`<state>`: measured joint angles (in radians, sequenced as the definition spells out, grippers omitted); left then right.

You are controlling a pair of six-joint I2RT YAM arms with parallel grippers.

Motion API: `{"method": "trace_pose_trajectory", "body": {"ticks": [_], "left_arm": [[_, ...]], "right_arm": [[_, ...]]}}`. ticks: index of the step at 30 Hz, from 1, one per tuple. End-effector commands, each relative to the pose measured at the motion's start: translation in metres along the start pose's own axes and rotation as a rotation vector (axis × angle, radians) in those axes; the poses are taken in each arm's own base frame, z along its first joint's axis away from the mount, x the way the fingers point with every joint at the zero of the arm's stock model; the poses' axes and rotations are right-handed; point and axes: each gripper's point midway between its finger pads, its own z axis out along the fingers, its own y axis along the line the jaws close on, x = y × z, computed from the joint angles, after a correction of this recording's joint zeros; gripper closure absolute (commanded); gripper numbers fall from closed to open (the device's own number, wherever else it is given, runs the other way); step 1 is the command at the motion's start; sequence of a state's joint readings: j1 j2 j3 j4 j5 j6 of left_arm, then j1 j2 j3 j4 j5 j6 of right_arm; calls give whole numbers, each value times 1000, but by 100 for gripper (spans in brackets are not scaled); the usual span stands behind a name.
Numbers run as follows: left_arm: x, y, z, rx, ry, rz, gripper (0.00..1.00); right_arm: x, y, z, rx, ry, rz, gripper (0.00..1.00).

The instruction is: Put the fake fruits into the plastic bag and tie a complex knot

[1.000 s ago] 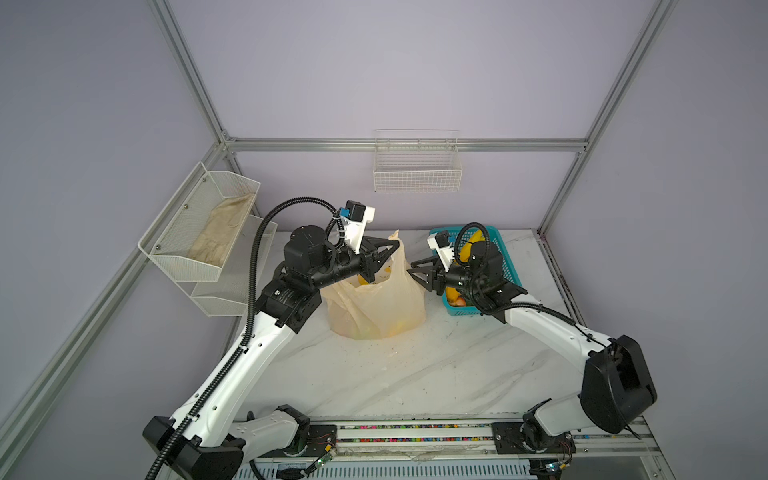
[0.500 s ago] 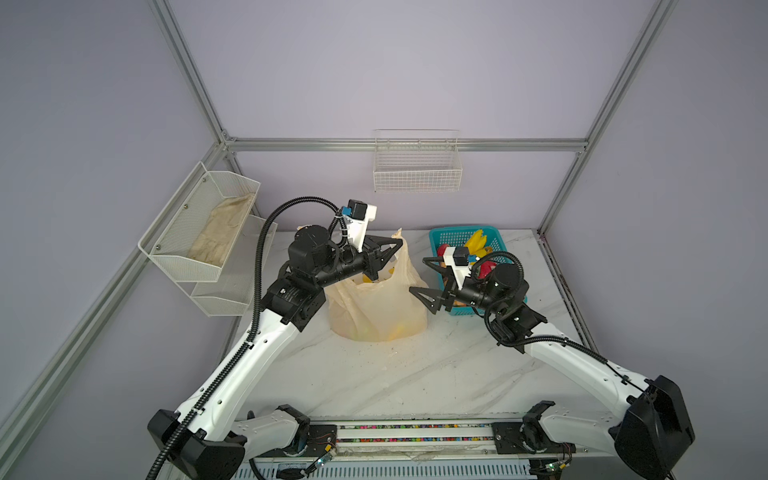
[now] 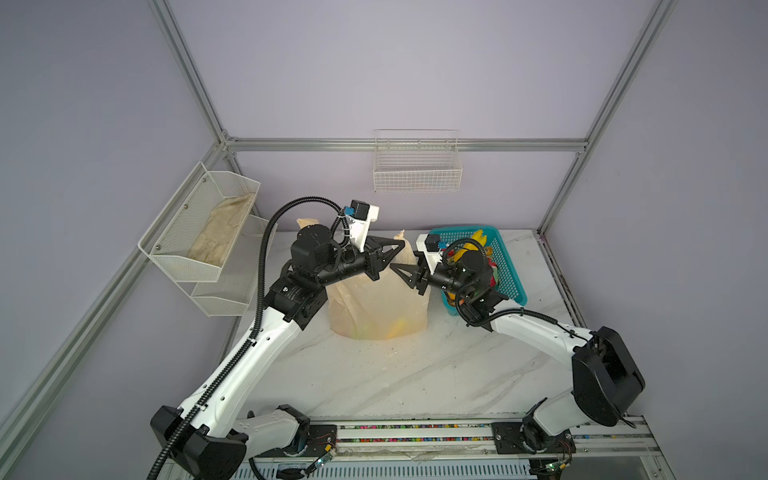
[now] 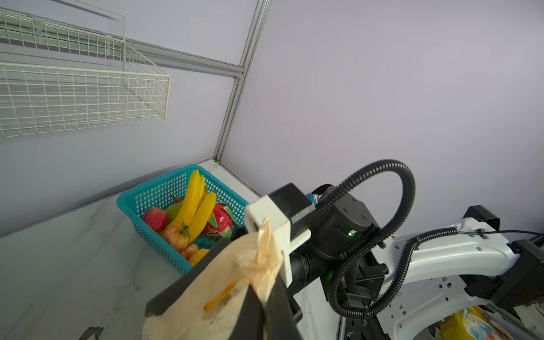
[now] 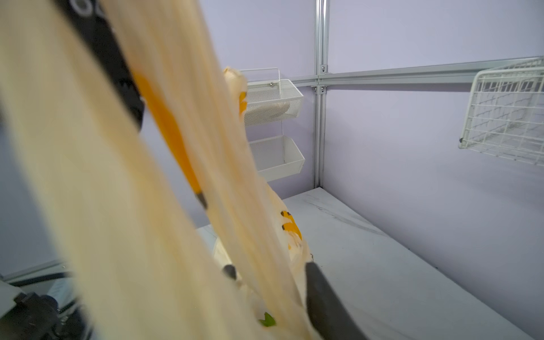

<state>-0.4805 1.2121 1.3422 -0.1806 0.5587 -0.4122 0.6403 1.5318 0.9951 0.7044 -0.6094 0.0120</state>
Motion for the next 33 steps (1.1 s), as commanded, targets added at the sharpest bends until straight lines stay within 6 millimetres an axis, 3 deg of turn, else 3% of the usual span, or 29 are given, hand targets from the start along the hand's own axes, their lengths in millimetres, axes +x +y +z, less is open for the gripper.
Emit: {"method": "trace_pose_trajectory", "body": {"ticks": [1,5,7,11,13,14,17,22,26,33], "left_arm": [[1,-9,-1,50,-21,-6,100],[14,-3,6,52,12,-43,100],[16,-1,8,50,17,-57,100],[16,-1,11,52,11,-76,100],[16,0,12,47,10,-85,100],[17,0,13,45,10,-88,100],[18,1,14,41,10,-94,100],[20,3,16,41,11,-110,100],[19,1,17,50,8,-118,100],[21,1,18,54,6,-127,100]], "right_arm": [[20,3,-7,-25,24,-21,81],[29,8,-11,-52,41,-17,84],[25,5,-11,-33,32,-15,80],[6,-2,-16,31,-42,7,48],[-2,-6,-17,77,-74,19,39],[-6,-8,-18,104,-91,27,30],[-16,-7,-16,141,-131,40,21],[-33,-6,-8,253,-190,48,20],[-48,-26,-11,438,-258,91,33],[-37,-56,-18,675,-312,161,46]]}}
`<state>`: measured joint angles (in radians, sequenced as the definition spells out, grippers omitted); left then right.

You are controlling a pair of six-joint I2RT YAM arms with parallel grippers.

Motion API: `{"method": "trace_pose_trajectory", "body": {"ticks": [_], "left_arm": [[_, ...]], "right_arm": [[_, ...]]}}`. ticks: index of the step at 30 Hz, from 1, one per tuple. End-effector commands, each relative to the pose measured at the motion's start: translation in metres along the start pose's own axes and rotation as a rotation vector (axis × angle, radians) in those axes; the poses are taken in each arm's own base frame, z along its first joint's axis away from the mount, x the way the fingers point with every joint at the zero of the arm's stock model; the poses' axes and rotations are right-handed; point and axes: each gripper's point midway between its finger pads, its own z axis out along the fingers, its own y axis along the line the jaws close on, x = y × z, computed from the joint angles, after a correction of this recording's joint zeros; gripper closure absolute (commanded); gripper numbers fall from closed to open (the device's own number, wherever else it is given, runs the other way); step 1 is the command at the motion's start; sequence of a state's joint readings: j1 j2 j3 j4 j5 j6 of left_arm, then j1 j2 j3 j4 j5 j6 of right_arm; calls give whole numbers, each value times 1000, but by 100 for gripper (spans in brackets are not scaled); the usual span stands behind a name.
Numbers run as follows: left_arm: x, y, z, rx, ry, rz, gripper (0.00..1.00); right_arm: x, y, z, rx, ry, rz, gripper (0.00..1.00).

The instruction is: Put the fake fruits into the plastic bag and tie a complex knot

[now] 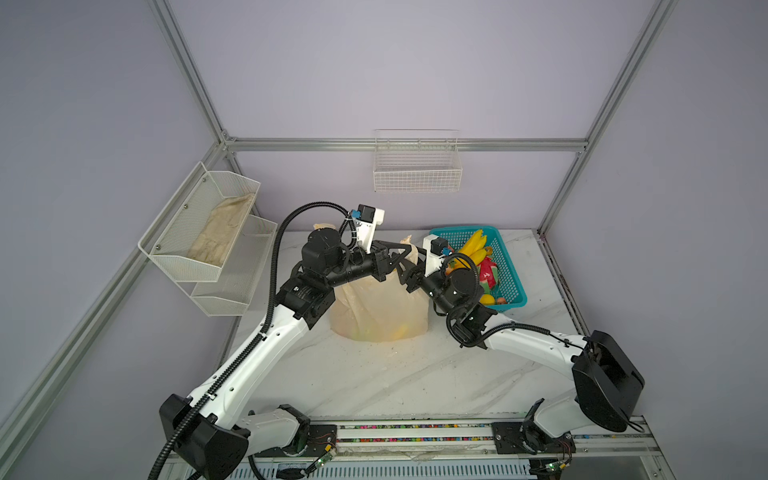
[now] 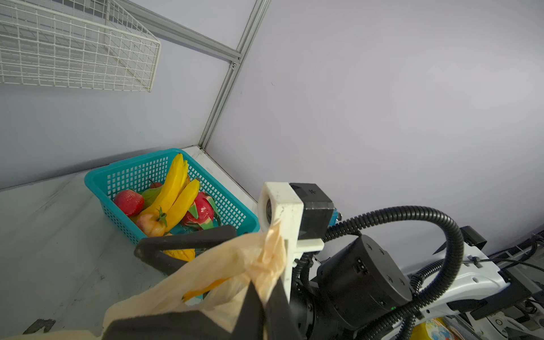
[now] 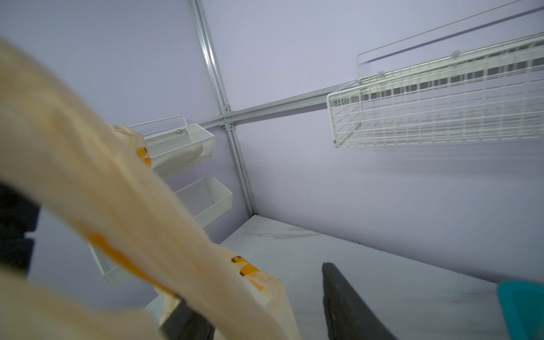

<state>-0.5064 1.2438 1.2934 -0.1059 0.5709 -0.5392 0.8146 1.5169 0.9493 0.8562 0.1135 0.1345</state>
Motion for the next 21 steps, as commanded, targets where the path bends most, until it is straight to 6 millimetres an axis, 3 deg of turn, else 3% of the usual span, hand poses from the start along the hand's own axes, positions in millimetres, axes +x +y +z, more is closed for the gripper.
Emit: {"method": "trace_pose_trajectory", "body": {"ticks": [1,6,11,17,21], "left_arm": [[4,0,2,21,-12,2,100],[5,3,4,13,-11,-3,100],[5,8,5,-12,-13,-1,100],[5,17,7,-58,-3,2,100],[2,21,6,-90,-9,12,100]], "right_arm": [[-8,-26,6,175,-76,50,47],[36,-40,12,227,25,10,59],[76,-59,2,287,119,-23,65],[70,-32,-5,113,109,-69,76],[72,-21,-7,28,133,-84,77]]}}
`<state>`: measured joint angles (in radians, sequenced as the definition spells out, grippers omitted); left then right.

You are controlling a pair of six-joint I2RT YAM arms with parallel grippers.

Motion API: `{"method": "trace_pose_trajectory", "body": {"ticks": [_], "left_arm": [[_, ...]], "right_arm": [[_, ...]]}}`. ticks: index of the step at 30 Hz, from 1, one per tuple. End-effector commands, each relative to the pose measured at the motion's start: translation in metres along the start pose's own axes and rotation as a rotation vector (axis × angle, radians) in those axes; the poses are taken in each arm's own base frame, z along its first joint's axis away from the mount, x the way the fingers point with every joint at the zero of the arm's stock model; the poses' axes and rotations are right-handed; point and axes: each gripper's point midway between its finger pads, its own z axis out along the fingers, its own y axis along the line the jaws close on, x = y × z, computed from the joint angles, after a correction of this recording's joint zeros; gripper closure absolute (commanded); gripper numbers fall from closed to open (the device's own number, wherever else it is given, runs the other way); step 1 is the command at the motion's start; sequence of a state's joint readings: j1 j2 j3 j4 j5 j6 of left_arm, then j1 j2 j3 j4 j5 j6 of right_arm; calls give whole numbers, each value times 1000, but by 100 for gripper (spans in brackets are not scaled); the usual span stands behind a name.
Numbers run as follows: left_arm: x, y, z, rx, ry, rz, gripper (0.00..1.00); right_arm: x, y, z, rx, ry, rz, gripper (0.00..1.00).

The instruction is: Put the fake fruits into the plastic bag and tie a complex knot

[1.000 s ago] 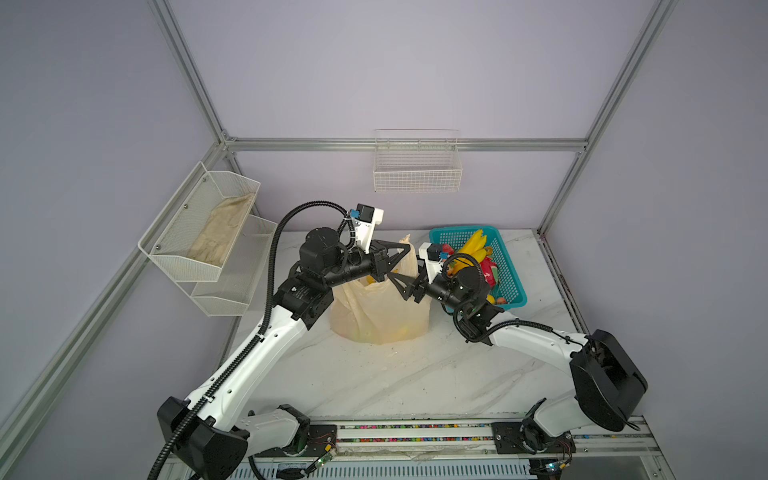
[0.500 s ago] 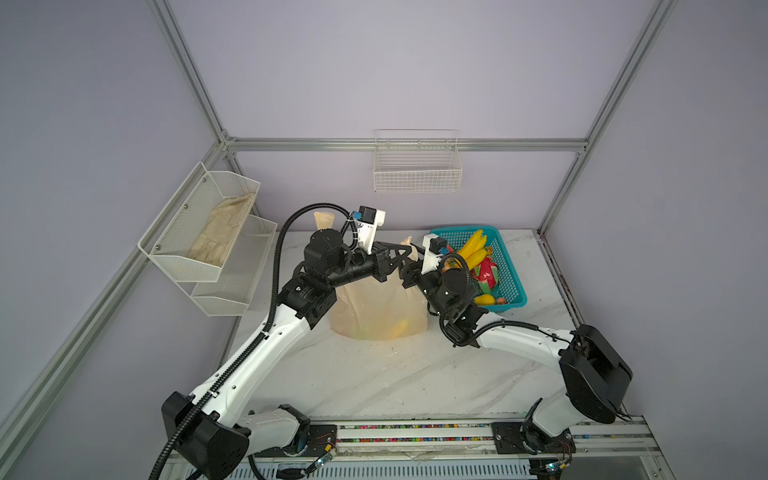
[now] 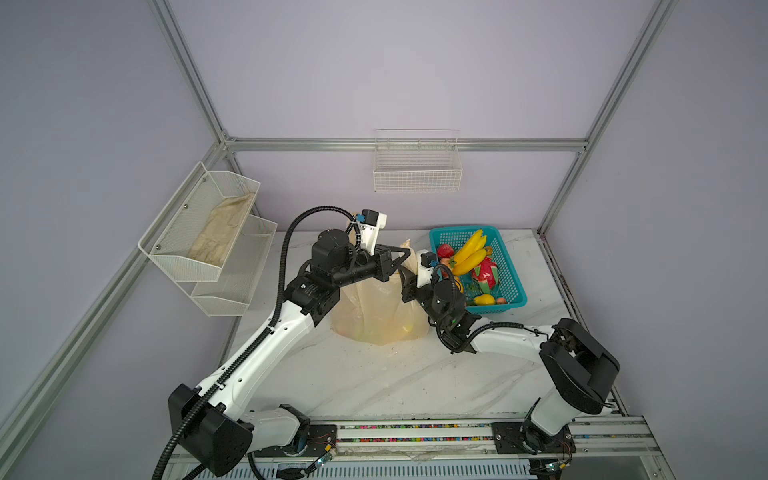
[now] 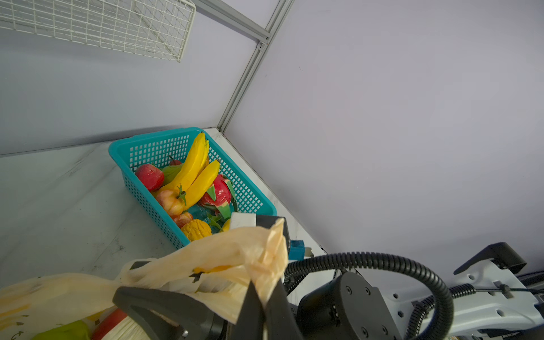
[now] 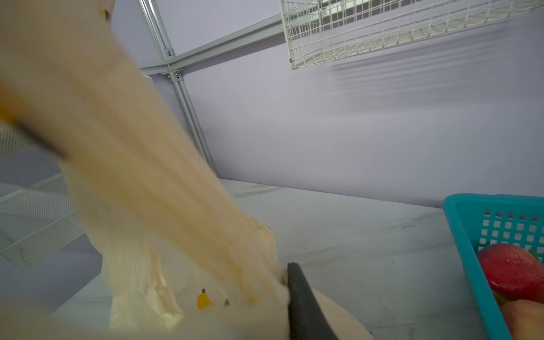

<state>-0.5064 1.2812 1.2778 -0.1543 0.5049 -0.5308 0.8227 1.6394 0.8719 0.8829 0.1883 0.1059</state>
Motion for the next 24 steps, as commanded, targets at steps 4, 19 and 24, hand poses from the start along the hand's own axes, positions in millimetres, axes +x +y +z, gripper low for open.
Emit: {"method": "trace_pose_trajectory", "body": {"ticks": [4,19,24], "left_arm": [[-17,-10,-6,0,-54,56,100],[-15,-9,-5,4,-42,60,100],[-14,-9,-4,8,-37,59,100]], "right_arm": [[-20,18,-15,-166,-25,-38,60],[-57,37,-65,-740,39,-107,5],[-62,33,-72,-868,63,-125,9]]}}
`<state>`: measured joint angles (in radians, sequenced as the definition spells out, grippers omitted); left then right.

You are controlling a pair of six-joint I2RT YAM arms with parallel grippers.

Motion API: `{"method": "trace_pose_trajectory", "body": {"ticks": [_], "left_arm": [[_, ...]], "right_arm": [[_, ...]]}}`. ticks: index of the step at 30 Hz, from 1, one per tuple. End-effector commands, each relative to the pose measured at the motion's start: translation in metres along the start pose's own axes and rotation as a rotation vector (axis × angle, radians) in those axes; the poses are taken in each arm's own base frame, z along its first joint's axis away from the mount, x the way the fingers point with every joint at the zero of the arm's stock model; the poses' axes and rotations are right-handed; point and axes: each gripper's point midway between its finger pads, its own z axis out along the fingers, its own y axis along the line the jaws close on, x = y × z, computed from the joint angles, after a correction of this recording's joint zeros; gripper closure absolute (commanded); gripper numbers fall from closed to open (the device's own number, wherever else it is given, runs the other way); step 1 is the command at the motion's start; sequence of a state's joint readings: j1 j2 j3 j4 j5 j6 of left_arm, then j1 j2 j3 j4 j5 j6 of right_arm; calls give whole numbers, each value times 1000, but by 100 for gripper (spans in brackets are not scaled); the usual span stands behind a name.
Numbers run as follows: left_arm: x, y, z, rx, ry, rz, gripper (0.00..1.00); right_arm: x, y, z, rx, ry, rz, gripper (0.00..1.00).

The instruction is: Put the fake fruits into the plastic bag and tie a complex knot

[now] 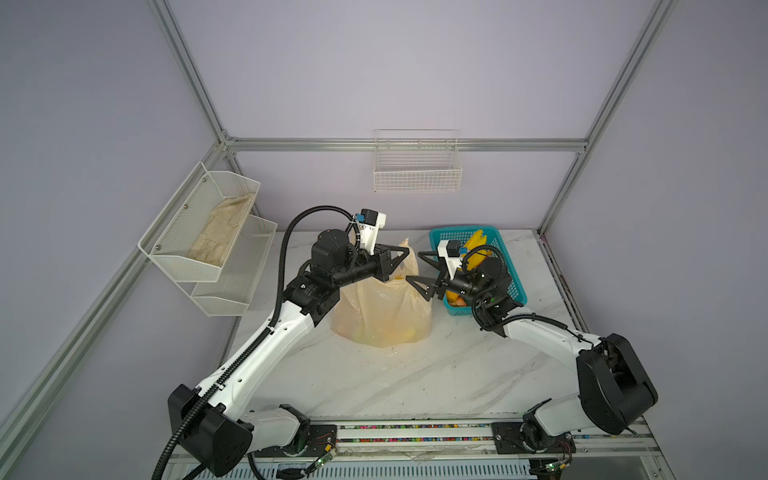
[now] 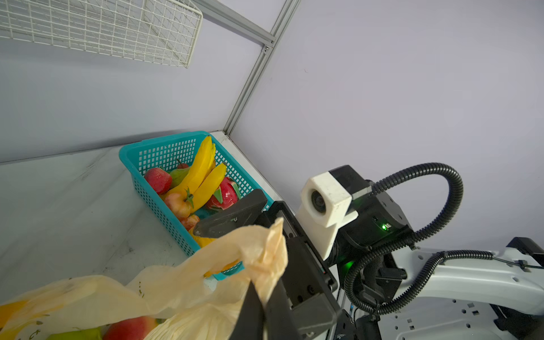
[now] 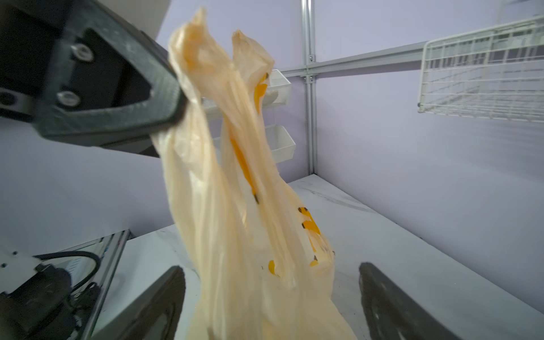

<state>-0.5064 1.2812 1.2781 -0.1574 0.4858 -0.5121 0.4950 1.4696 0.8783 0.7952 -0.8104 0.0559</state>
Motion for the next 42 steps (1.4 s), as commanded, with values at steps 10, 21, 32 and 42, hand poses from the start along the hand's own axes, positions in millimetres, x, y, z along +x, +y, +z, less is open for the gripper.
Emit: {"method": "trace_pose_trajectory", "body": {"ticks": [10,21,32,42], "left_arm": [[-13,-12,-3,35,-26,41,100],[-17,-5,-11,-8,-49,52,76],[-9,46,-99,-374,-259,193,25],[-3,117,-95,-385,-217,449,5]], "right_arm": [[-3,7,20,-306,32,-19,35],[7,-10,23,-215,-2,22,97],[16,-32,19,-79,26,147,100],[13,-43,19,-44,30,184,100]]}}
